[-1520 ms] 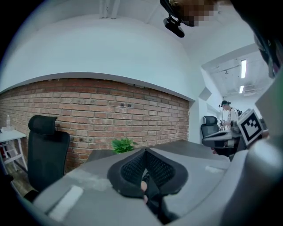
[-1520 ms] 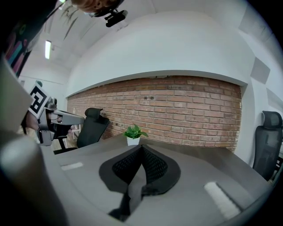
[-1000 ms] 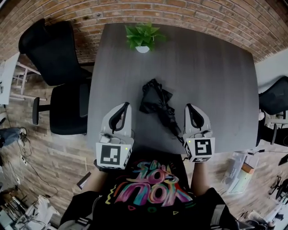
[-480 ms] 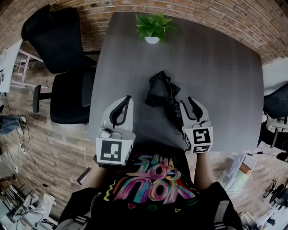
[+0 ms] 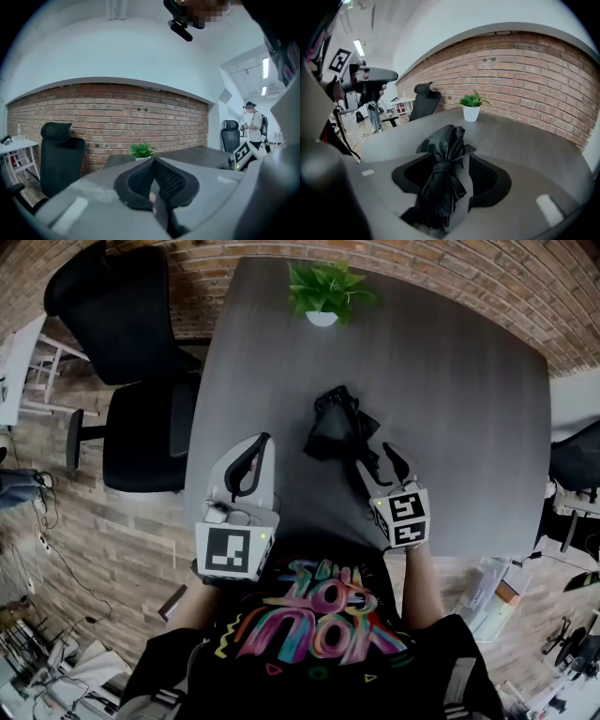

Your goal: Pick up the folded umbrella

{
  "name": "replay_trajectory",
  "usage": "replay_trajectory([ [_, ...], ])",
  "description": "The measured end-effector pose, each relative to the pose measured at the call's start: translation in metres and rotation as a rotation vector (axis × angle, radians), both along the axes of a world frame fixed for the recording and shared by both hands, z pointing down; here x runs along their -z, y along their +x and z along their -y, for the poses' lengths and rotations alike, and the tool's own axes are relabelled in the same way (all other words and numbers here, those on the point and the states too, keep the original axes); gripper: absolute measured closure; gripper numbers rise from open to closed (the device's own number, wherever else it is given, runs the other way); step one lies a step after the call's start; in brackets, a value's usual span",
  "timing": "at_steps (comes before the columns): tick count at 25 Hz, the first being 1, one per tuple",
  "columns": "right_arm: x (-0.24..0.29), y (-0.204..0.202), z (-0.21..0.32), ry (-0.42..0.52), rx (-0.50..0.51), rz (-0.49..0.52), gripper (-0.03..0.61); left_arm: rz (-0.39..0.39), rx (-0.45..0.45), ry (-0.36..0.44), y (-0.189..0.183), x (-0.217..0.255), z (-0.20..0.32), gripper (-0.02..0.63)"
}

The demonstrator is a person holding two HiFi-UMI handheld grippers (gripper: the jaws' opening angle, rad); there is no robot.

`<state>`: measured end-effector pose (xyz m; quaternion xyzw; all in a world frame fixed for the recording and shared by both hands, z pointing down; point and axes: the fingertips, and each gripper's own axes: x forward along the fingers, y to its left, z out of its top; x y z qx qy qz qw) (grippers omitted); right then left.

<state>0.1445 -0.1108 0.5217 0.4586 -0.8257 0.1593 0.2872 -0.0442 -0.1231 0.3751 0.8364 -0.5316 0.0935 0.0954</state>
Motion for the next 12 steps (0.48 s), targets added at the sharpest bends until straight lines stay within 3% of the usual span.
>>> replay_trajectory([
  [12, -0.046, -0.020, -0.003, -0.118, 0.071, -0.046, 0.265, 0.000, -0.011, 0.002, 0.003, -0.001, 0.007, 0.612],
])
